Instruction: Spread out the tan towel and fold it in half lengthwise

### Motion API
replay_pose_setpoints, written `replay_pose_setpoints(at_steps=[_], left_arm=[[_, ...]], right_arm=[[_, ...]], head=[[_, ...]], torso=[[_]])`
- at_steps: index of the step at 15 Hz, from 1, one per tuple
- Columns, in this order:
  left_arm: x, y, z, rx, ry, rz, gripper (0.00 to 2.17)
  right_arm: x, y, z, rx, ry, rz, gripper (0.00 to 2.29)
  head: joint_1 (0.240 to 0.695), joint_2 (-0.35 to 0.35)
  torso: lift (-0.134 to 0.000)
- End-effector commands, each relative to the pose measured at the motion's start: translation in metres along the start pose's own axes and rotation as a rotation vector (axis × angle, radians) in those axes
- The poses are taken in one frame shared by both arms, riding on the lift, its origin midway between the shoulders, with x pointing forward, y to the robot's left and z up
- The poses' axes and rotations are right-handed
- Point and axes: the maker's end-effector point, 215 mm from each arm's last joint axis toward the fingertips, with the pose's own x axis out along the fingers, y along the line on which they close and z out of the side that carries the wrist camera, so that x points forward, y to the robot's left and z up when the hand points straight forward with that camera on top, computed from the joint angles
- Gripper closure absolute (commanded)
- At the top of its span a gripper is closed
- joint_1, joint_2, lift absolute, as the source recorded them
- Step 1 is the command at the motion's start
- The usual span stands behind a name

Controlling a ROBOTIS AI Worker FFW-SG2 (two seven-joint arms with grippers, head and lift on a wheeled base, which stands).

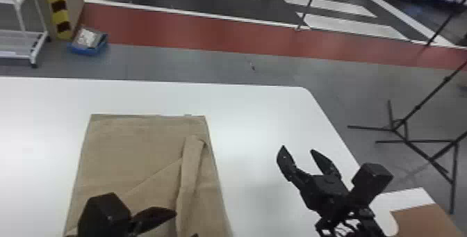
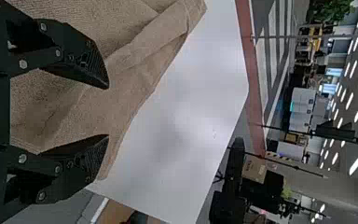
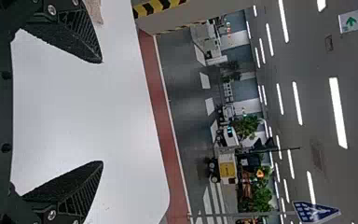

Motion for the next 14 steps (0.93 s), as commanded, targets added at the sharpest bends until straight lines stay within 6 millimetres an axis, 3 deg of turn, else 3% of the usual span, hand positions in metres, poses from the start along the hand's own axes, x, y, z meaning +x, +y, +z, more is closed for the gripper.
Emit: replay_pose_setpoints(at_steps=[1,3,6,7,8,10,11,14], left_arm=[[-0.01,0.02,0.005,0.003,-0.02,0.049,0.03],[-0.033,0.071,0.009,-0.019,-0.07,0.182,0.03],[-0.097,0.177,0.019,-0.101,-0.227,0.43,0.03],[-0.116,0.203,0.019,-0.131,-0.258,0.492,0.04],[-0.14,0.231,0.017,-0.17,-0.291,0.563,0.04],[-0.179,0.267,0.011,-0.24,-0.343,0.652,0.04],[-0.197,0.278,0.008,-0.27,-0.366,0.681,0.04],[-0.237,0.298,-0.004,-0.349,-0.411,0.739,0.04]], right_arm=[[0.0,0.011,0.003,-0.014,-0.004,0.032,0.11],[0.0,0.033,0.003,-0.075,0.004,0.101,0.11],[-0.001,0.093,0.003,-0.246,0.018,0.255,0.11],[-0.002,0.111,0.002,-0.298,0.021,0.299,0.11],[-0.006,0.142,0.0,-0.348,0.024,0.384,0.11],[-0.021,0.2,0.0,-0.453,0.012,0.556,0.11],[-0.032,0.231,0.0,-0.519,0.008,0.657,0.11],[-0.082,0.299,0.012,-0.764,-0.081,0.972,0.1]], head=[[0.695,-0.35],[0.695,-0.35],[0.695,-0.334],[0.695,-0.271],[0.695,-0.205],[0.695,-0.078],[0.695,0.065],[0.695,0.242]], torso=[[-0.119],[-0.119],[-0.119],[-0.119],[-0.119],[-0.119],[-0.119],[-0.119]])
